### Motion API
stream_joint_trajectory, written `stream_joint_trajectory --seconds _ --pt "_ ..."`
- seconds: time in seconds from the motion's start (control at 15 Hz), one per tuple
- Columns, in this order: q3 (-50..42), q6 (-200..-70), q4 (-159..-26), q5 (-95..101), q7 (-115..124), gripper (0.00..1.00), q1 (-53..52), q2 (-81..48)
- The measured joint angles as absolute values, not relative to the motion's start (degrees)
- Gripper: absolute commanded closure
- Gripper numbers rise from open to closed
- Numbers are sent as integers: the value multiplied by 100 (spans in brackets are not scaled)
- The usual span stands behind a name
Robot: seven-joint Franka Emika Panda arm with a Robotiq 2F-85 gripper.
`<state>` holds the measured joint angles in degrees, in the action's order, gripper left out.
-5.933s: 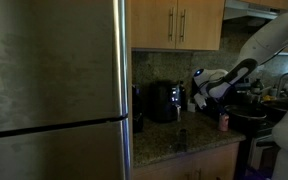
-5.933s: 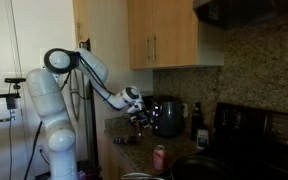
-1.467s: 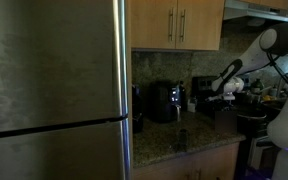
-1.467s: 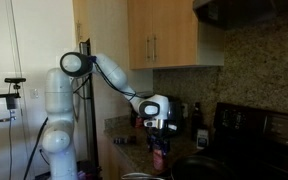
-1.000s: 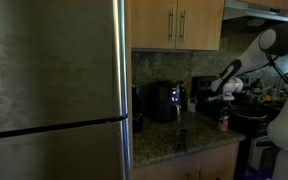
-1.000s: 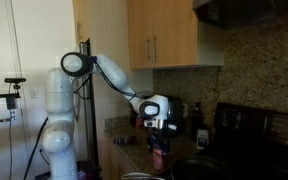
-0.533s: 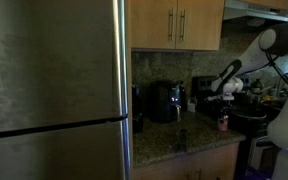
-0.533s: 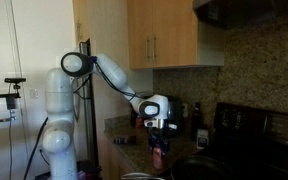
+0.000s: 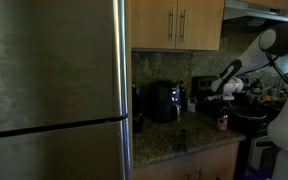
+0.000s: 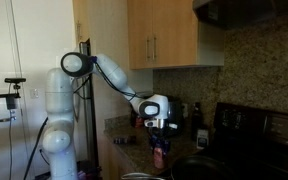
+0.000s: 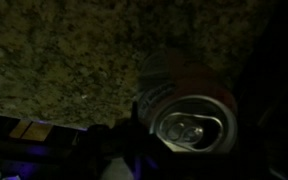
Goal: Move the can to the right then back to the left of the counter
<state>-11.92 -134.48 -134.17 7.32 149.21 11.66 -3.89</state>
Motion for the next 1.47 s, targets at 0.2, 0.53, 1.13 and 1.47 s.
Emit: stream_joint_trajectory --seconds 0.2,0.53,1.13,1.47 --pt "-1192 -13549 -13420 719 14909 55 1166 -389" --pt "-1188 -13552 -13417 550 14500 55 1158 -237" --pt "-1049 -12655 -13419 97 12834 30 1048 1141" --pt "-984 -12649 -13420 55 12606 55 1026 1035"
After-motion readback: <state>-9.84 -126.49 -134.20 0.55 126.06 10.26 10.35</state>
